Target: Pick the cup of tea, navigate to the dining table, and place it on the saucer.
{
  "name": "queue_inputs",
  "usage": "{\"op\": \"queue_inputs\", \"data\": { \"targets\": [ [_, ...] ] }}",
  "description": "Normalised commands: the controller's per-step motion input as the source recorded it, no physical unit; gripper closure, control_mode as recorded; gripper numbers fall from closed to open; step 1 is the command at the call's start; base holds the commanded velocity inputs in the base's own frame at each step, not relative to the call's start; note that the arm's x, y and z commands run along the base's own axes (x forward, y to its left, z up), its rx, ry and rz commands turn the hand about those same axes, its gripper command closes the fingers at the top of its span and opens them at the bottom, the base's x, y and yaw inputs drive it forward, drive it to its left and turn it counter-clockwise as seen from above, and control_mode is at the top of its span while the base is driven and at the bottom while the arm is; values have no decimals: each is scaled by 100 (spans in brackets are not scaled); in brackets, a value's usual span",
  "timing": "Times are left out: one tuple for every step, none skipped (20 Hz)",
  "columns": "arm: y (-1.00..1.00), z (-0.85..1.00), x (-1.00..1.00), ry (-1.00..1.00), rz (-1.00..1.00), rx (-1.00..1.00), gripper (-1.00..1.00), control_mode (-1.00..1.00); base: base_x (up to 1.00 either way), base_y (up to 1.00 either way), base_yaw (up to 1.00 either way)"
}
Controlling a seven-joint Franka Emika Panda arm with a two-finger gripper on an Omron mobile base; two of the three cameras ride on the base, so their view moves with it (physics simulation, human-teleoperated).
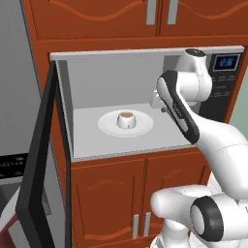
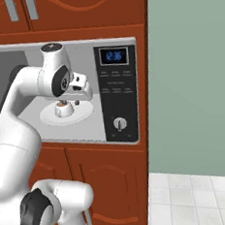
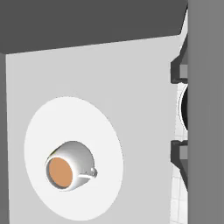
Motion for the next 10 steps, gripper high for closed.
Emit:
{"op": "queue_inputs", "data": {
  "targets": [
    [0,0,-10,0,0,0,-100,-100,0,0,0],
    [0,0,-16,0,0,0,-100,-100,0,0,0],
    [0,0,-15,0,0,0,-100,-100,0,0,0],
    [0,-1,-20,0,0,0,-100,-100,0,0,0],
    [4,-5,-34,0,1,0,-100,-100,0,0,0],
    [20,-13,-38,0,3,-1,-100,-100,0,0,0],
    [34,-16,-37,0,2,-5,-100,-100,0,0,0],
    [37,-14,-39,0,0,-6,-100,-100,0,0,0],
    [39,-15,-35,-3,0,-7,-100,-100,0,0,0],
    [39,-19,-35,-6,0,-9,-100,-100,0,0,0]
  ]
}}
